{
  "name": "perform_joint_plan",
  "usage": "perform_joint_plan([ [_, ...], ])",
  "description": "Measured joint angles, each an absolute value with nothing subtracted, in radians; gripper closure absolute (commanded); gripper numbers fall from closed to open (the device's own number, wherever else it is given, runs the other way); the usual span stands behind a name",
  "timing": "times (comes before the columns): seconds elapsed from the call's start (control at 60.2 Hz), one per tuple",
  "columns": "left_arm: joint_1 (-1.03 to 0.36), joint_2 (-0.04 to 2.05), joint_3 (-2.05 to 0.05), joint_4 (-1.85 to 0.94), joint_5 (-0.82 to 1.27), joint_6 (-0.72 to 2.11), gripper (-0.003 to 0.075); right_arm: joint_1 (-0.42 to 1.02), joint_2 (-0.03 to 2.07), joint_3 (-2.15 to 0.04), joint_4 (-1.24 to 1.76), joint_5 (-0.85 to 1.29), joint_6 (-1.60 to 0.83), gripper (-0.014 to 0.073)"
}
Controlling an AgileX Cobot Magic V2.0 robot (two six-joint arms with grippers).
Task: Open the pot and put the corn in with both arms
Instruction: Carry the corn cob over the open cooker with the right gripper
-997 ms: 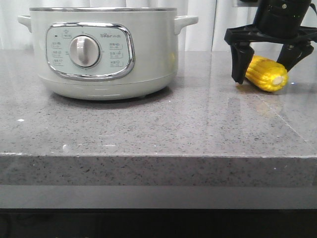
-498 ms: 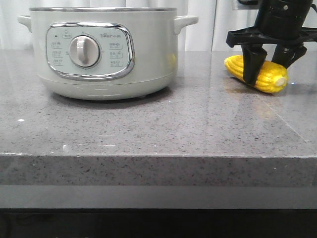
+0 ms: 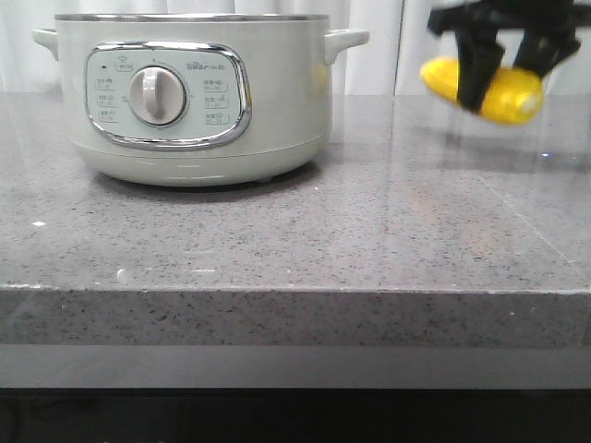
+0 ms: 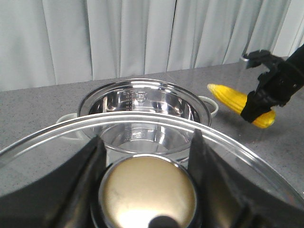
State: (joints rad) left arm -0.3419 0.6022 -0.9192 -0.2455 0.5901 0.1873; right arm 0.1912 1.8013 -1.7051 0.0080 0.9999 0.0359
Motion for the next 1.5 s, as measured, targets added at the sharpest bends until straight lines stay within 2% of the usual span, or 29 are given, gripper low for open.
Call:
perform_joint_plan([
  [0.216, -0.342, 0.602, -0.919, -0.246, 0.59, 0.187, 0.0531, 0.216, 1.707, -1.816, 0.007, 1.028, 0.0, 0.0337],
  [0.415, -0.342, 0.602, -0.919, -0.246, 0.59, 0.187, 0.0531, 0.302, 1.688, -1.906, 0.029, 1.038, -0.041, 0.0337],
  [0.681, -0.342, 0.602, -0.919, -0.246, 0.588, 0.187, 0.0531, 0.462, 1.702, -1.935, 0.131, 0.901, -0.086, 0.0337],
  [1.03, -0.342, 0.602, -0.919, -0.246, 0.587, 0.187, 0.0531, 0.604, 1.884, -2.07, 0.156, 0.873, -0.097, 0.0337],
  [1.495, -0.342, 0.602, -0.919, -0.246, 0.587, 0.187, 0.0531, 0.611, 2.061, -2.165, 0.115, 1.007, -0.101, 0.0335],
])
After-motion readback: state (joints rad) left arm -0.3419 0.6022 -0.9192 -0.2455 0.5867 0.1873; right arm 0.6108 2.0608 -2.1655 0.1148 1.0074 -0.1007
